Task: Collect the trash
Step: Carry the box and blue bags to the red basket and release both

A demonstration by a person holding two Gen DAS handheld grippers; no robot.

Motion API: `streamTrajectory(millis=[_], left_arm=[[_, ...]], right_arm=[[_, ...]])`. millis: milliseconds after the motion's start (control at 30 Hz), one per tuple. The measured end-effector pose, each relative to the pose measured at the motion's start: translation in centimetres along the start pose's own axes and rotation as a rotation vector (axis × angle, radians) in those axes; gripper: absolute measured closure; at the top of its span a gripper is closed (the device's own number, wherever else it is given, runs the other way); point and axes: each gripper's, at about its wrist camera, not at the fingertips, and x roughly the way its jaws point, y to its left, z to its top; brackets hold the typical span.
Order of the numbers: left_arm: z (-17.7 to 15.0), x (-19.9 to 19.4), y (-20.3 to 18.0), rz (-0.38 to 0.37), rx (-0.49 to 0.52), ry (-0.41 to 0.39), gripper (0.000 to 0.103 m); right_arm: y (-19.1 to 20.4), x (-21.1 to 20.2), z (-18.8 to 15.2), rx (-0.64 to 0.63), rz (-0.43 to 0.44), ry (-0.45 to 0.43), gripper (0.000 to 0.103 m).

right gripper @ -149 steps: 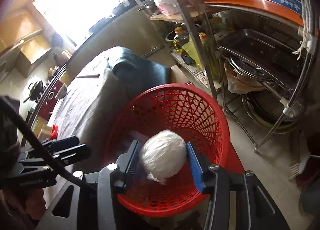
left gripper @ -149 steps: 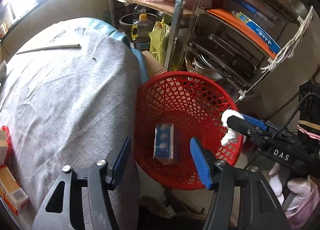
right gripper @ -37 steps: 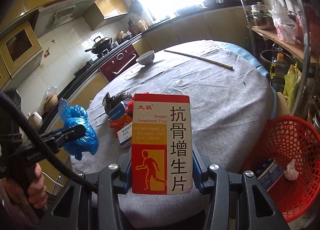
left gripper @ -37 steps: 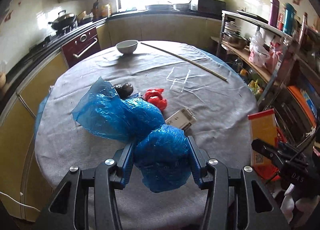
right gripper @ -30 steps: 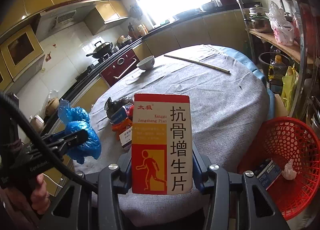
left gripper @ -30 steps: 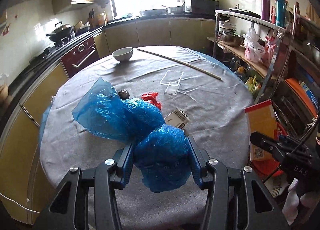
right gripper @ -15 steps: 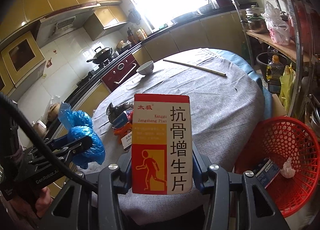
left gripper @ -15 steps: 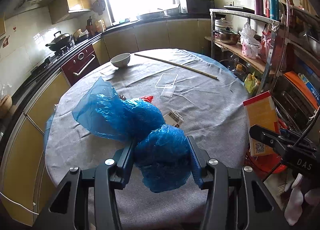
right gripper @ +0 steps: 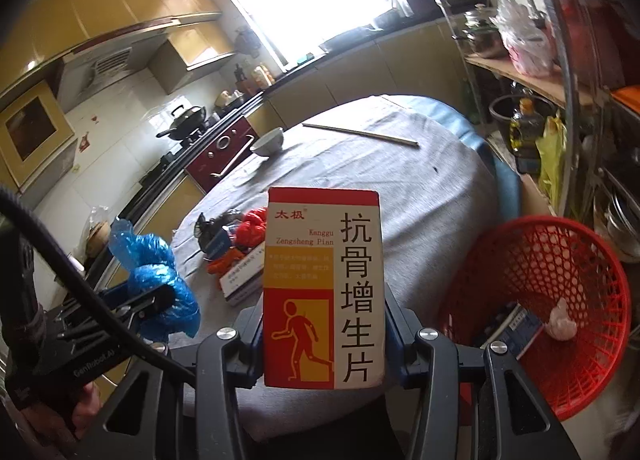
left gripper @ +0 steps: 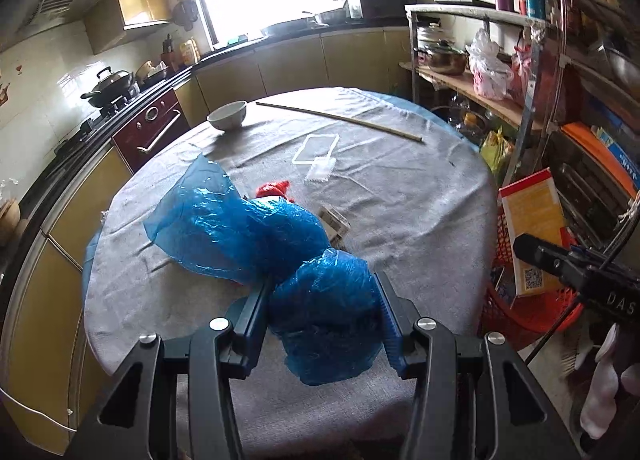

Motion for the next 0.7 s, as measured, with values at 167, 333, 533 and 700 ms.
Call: streamTrajectory(millis=[167,333,533,700], left_arm=[[-0.1,0.3,-1.2,0.01,0.04,-0.004,0.052],[0.4,1.1,-2.6,0.002,0.083,0.004,0.052],[1.6,2.1,-5.1,-0.01,0.15,0.001,0.052],[2.6,2.4,-7.3,-0.027,0.211,-0.012,0.052]], right_arm=[[-1.2,-0.1,0.0,0.022,-0.012,-0.004,0.053],[-2.6,-0.3,0.1,0.055,-0.03,-0.015,0.053],[-5.2,-0.6,0.7,0.115,-0.06,-0.03,0.053],[-7.4,-1.0,1.2,0.16,-0.088,-0.048,0.053]])
